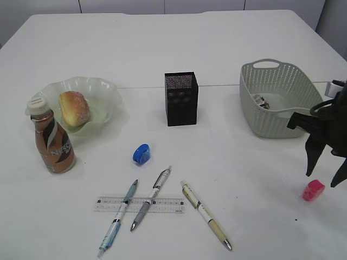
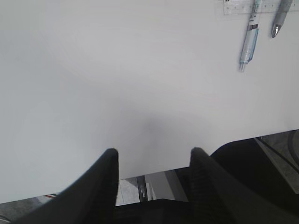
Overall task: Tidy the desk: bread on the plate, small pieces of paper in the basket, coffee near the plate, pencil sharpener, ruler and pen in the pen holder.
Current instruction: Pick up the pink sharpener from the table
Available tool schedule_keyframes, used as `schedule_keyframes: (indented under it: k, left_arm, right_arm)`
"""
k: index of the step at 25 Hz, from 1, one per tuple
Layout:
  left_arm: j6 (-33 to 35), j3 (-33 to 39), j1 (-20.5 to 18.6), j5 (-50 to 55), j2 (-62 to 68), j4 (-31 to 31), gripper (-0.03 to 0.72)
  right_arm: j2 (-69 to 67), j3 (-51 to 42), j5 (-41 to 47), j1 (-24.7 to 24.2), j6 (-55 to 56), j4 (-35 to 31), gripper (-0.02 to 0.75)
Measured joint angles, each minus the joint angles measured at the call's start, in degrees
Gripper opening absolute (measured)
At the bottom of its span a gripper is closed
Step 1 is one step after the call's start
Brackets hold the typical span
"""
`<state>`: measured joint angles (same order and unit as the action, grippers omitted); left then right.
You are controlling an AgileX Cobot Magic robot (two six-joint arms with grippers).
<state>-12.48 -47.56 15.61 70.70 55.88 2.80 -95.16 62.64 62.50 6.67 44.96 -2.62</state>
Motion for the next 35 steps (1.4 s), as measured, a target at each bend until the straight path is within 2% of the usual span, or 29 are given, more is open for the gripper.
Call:
schedule_keyframes:
  k: [5,10,14,20,35]
  left_arm:
    - [0.0,0.0,0.0,0.0,0.0,0.0,0.354]
    - [0.0,0.0,0.0,0.0,0.0,0.0,0.354]
    - [0.0,0.0,0.0,0.0,0.0,0.0,0.354]
    - [0.0,0.0,0.0,0.0,0.0,0.0,0.354]
    - [0.0,0.0,0.0,0.0,0.0,0.0,0.353]
  right_arm:
    - [-2.15,0.0,-2.98,0.0,3.27,0.71,0.333]
    - [-2.65,0.0,-3.75,0.0,4.01,4.2,0.333]
    - [-2.96,0.0,-4.25,0.0,11.11,6.03,0.333]
    - [-3.34,0.0,-4.99,0.0,15.41,6.69,0.333]
    - [-9.03,0.0,-7.93,0.0,15.9,5.0,0.344]
